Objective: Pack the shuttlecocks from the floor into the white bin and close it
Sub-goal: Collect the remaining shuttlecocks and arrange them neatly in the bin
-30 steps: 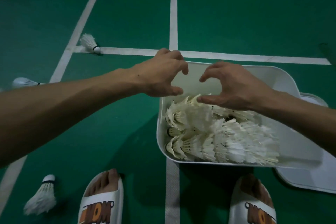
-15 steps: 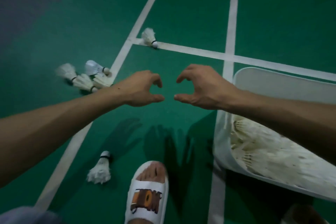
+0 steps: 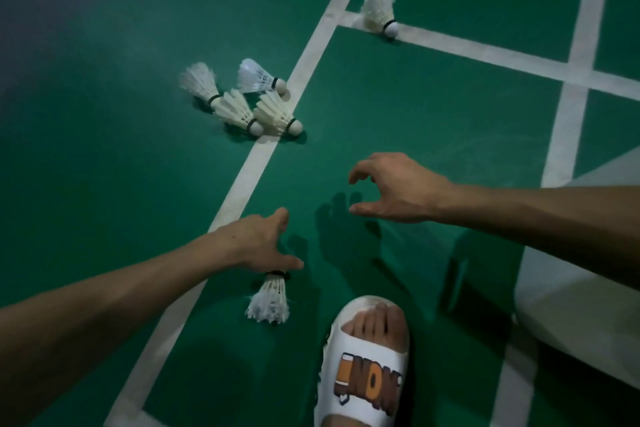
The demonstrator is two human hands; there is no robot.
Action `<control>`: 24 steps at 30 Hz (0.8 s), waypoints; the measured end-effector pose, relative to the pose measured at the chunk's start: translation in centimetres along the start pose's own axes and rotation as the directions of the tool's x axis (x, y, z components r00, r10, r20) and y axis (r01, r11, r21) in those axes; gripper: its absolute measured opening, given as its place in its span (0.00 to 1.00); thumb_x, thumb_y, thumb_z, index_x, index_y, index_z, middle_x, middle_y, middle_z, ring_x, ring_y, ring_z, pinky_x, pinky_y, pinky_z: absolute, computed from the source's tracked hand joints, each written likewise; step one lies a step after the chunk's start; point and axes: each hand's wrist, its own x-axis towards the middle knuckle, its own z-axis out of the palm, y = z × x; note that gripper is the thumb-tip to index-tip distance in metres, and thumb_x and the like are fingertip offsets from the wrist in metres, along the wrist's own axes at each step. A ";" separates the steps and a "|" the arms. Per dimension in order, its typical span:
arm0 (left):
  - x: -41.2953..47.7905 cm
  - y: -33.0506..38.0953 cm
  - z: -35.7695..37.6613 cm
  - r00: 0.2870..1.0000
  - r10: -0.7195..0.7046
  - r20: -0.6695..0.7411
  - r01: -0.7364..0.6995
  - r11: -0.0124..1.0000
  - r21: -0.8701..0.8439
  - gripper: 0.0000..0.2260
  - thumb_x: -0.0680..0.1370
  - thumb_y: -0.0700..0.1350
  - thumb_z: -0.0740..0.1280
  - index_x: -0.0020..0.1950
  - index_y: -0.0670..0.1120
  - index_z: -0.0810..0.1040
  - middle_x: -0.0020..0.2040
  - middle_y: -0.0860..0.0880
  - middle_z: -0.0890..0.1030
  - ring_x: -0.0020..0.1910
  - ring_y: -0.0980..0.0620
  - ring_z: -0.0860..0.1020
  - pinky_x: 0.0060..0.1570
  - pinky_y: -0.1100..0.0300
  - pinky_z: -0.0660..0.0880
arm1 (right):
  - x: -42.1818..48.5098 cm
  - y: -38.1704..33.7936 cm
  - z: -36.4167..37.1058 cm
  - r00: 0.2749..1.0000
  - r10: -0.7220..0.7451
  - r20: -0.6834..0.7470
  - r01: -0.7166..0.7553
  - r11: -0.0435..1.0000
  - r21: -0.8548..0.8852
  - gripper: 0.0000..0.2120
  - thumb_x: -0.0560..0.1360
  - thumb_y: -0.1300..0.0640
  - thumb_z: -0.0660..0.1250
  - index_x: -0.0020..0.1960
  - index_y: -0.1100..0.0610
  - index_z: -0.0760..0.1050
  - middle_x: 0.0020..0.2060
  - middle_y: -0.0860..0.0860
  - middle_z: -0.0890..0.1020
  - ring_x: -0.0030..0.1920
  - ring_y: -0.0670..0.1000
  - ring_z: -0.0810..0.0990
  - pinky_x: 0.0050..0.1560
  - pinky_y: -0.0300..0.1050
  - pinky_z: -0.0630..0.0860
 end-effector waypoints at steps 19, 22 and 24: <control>1.9 -2.8 -6.3 0.872 -0.138 -0.469 -0.134 0.855 -0.501 0.16 0.66 0.48 0.78 0.51 0.45 0.83 0.48 0.47 0.83 0.40 0.52 0.80 0.43 0.61 0.76 | 7.8 -0.6 0.4 0.997 -0.031 -0.064 0.035 0.997 0.063 0.24 0.72 0.48 0.70 0.65 0.54 0.71 0.59 0.56 0.78 0.60 0.56 0.75 0.61 0.48 0.72; 3.1 -4.3 -9.9 0.764 -0.213 -0.608 -0.177 0.838 -0.516 0.16 0.66 0.52 0.77 0.52 0.49 0.83 0.66 0.48 0.71 0.64 0.50 0.70 0.66 0.52 0.65 | 10.2 -0.6 -0.5 0.990 -0.025 -0.137 0.039 0.995 0.096 0.28 0.72 0.49 0.71 0.69 0.53 0.67 0.62 0.57 0.75 0.62 0.57 0.73 0.63 0.50 0.71; 4.1 -5.5 -11.5 0.718 -0.278 -0.638 -0.140 0.840 -0.525 0.16 0.66 0.54 0.77 0.52 0.53 0.82 0.73 0.45 0.63 0.72 0.46 0.61 0.72 0.46 0.58 | 11.8 -0.8 -1.0 0.984 -0.032 -0.173 0.052 0.992 0.113 0.33 0.72 0.50 0.71 0.72 0.53 0.62 0.66 0.57 0.72 0.65 0.57 0.70 0.66 0.50 0.68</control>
